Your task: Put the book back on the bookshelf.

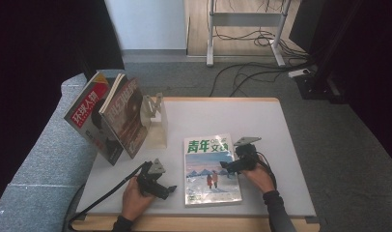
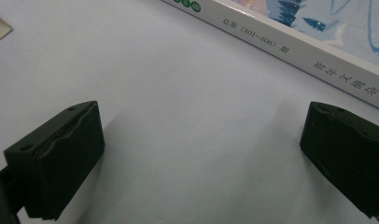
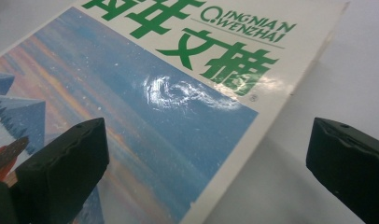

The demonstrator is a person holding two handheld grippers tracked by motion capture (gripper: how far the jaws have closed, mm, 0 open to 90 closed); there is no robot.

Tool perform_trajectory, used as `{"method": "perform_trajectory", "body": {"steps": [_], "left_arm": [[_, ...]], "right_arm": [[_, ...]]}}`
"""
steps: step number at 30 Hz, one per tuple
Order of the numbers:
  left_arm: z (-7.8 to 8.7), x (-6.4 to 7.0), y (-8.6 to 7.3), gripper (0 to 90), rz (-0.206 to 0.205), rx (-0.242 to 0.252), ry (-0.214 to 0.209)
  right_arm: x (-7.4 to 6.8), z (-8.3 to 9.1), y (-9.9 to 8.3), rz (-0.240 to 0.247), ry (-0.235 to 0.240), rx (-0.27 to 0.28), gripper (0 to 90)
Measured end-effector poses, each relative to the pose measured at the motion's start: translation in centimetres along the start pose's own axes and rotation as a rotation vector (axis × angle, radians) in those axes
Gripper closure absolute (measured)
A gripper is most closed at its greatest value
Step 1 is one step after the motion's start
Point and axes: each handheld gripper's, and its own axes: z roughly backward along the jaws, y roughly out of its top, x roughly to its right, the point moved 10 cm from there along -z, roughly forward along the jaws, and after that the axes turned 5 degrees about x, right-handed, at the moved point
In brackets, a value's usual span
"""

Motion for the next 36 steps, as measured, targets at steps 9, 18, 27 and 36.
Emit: {"method": "perform_trajectory", "body": {"steps": [9, 18, 27, 36], "left_arm": [[0.0, 0.0, 0.0, 0.0, 0.0, 0.001, 0.0], [0.0, 0.0, 0.0, 0.0, 0.0, 0.001, 0.0], [0.0, 0.0, 0.0, 0.0, 0.001, 0.001, 0.0], [0.0, 0.0, 0.0, 0.0, 0.002, 0.002, 0.0]], "right_arm": [[0.5, -2.0, 0.6, -0.032, 0.021, -0.025, 0.0], [1.2, -3.0, 1.2, -0.061, 0.042, -0.048, 0.0], [0.7, -3.1, 1.4, -0.041, 0.046, -0.06, 0.0], [-0.9, -2.4, 2.7, 0.01, 0.09, -0.034, 5.4]]}}
